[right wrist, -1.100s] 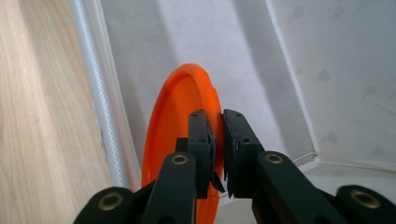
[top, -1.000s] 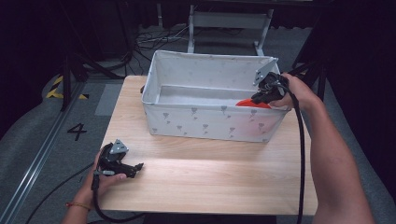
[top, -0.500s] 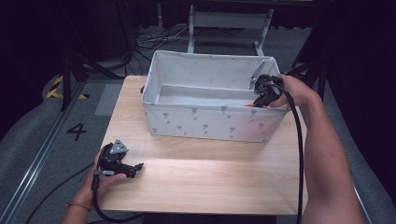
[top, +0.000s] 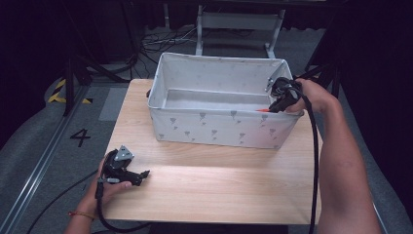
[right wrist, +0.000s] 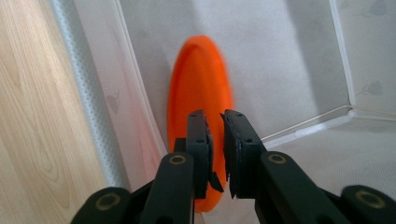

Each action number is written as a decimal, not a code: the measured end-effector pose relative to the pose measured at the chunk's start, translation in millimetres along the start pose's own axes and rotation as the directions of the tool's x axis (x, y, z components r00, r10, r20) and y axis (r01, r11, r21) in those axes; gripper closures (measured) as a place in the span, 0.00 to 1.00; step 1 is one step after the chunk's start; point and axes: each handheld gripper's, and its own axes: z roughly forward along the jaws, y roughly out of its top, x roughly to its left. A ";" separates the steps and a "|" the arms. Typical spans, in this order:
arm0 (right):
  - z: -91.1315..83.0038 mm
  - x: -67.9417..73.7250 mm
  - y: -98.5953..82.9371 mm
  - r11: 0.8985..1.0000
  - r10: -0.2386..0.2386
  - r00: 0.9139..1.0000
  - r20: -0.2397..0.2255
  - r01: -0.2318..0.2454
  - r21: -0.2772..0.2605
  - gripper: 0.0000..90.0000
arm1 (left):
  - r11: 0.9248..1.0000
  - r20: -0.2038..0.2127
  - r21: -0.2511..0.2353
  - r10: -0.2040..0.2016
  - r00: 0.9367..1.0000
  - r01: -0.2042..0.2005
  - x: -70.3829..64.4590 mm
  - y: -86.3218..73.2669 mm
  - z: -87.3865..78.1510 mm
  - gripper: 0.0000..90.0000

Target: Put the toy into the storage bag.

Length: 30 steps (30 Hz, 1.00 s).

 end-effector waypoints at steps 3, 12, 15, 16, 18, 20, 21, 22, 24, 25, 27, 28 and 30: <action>0.3 1.7 -1.1 1.000 0.000 1.000 0.011 0.000 0.002 0.88 | 1.000 0.001 0.000 0.000 1.000 0.000 0.1 0.0 0.1 0.01; -5.5 5.4 -3.0 0.992 0.052 0.994 0.100 -0.040 -0.117 0.78 | 1.000 0.001 0.000 0.000 1.000 0.000 0.0 0.0 0.1 0.01; -9.4 8.5 -4.4 0.983 0.075 0.989 0.124 -0.052 -0.175 0.74 | 1.000 0.001 0.000 0.000 1.000 0.000 0.0 0.0 0.1 0.01; -10.7 9.4 -5.5 0.979 0.077 0.990 0.119 -0.053 -0.194 0.72 | 1.000 0.001 0.000 0.000 1.000 0.000 0.0 0.0 0.1 0.01; -13.4 11.8 -7.8 0.971 0.098 0.986 0.135 -0.065 -0.230 0.68 | 1.000 0.001 -0.001 -0.001 1.000 0.001 -0.1 0.0 0.1 0.01; -16.2 14.7 -10.9 0.960 0.121 0.983 0.140 -0.080 -0.269 0.62 | 1.000 0.001 0.000 0.000 1.000 0.000 0.0 0.0 0.0 0.01; -17.9 16.5 -12.7 0.954 0.138 0.979 0.150 -0.090 -0.287 0.59 | 1.000 0.001 0.000 0.000 1.000 0.000 0.0 0.0 0.1 0.01; -19.6 18.2 -14.3 0.949 0.150 0.976 0.160 -0.097 -0.301 0.57 | 1.000 0.001 0.000 0.000 1.000 0.000 0.0 0.0 0.0 0.01; -21.3 20.3 -16.3 0.943 0.156 0.974 0.167 -0.097 -0.318 0.55 | 1.000 0.001 0.000 0.000 1.000 0.000 0.0 -0.1 0.0 0.01; -23.7 22.7 -18.9 0.935 0.170 0.970 0.174 -0.103 -0.339 0.51 | 1.000 0.003 0.002 -0.006 1.000 0.006 -0.6 -0.3 -0.2 0.01; -30.0 27.3 -25.7 0.911 0.222 0.956 0.194 -0.132 -0.390 0.45 | 1.000 -0.002 -0.003 -0.005 1.000 0.005 -0.7 -0.5 -0.3 0.01; -32.2 29.4 -28.3 0.905 0.228 0.953 0.200 -0.132 -0.405 0.42 | 1.000 -0.001 -0.003 -0.008 1.000 0.008 -0.8 -0.5 -0.2 0.01; -34.1 30.5 -30.8 0.897 0.241 0.948 0.209 -0.136 -0.421 0.40 | 1.000 -0.002 -0.003 -0.005 1.000 0.005 -0.6 -0.4 -0.3 0.01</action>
